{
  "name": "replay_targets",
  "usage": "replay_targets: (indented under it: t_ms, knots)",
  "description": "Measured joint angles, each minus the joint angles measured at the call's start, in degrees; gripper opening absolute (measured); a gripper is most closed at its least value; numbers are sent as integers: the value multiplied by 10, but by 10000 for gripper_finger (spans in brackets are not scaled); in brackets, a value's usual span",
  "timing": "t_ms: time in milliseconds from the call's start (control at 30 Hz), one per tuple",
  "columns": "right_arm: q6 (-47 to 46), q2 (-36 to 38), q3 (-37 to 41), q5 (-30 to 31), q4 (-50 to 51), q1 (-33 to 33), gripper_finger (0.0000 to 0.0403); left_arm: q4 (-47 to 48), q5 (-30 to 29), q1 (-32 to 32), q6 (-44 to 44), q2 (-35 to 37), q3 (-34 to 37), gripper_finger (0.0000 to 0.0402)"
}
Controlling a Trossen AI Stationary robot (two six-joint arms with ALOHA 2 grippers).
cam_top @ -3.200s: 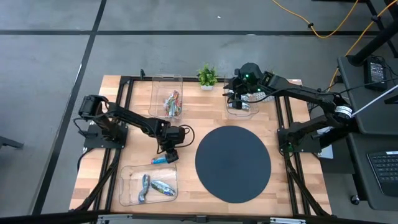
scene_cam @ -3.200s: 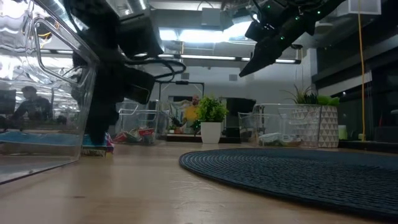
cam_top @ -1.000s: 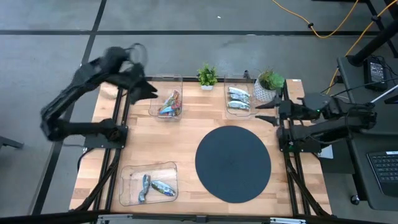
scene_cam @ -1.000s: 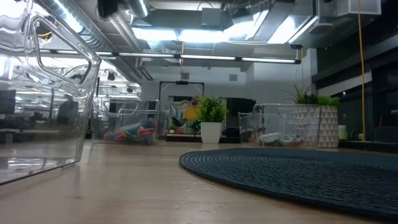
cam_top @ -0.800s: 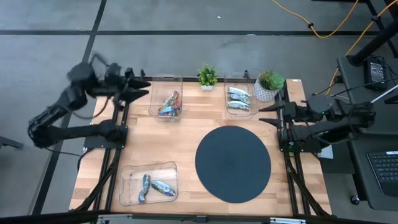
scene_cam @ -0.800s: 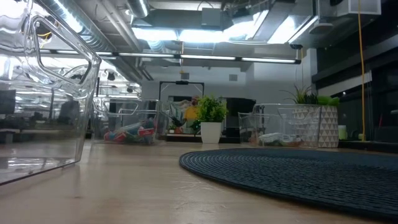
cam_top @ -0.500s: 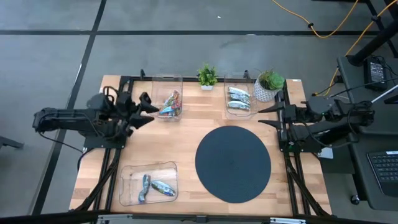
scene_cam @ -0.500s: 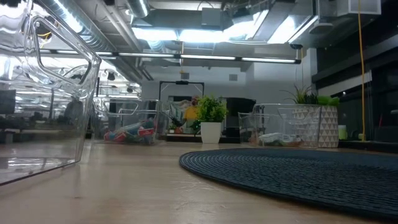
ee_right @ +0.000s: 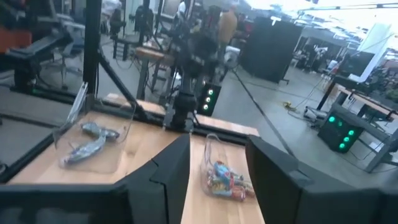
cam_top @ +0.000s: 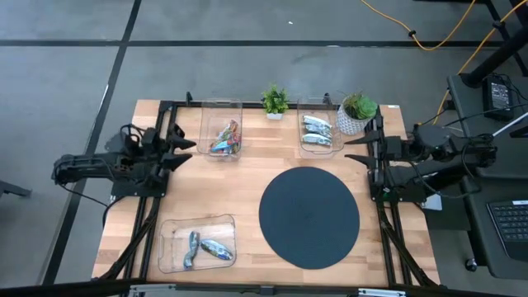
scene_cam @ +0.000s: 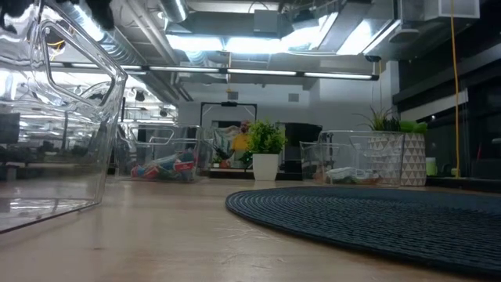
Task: Pick and place Granola Bars by type
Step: Return to Home Position
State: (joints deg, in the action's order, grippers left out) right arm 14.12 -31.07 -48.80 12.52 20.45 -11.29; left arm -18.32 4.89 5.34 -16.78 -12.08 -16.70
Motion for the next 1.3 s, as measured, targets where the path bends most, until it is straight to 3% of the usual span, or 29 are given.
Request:
replay_targets:
  t_ms: [133,367,600,767,933,1167,1300]
  knots:
    - [17,-2,0,26,-28,0,158,3,-30,0,0,8,36,189]
    - [55,-7,0,74,-58,0,158,104,-39,0,-5,5,94,189]
    - [57,-7,0,80,-61,0,158,28,-65,0,0,17,162,191]
    - [39,-6,0,95,-62,0,158,58,-62,0,63,38,162,190]
    - [28,-7,0,95,-63,0,158,87,-3,0,134,72,162,191]
    - [3,-7,0,95,-57,0,158,167,-8,0,132,115,162,190]
    - [-21,-6,0,94,-55,0,158,162,-47,0,131,120,162,191]
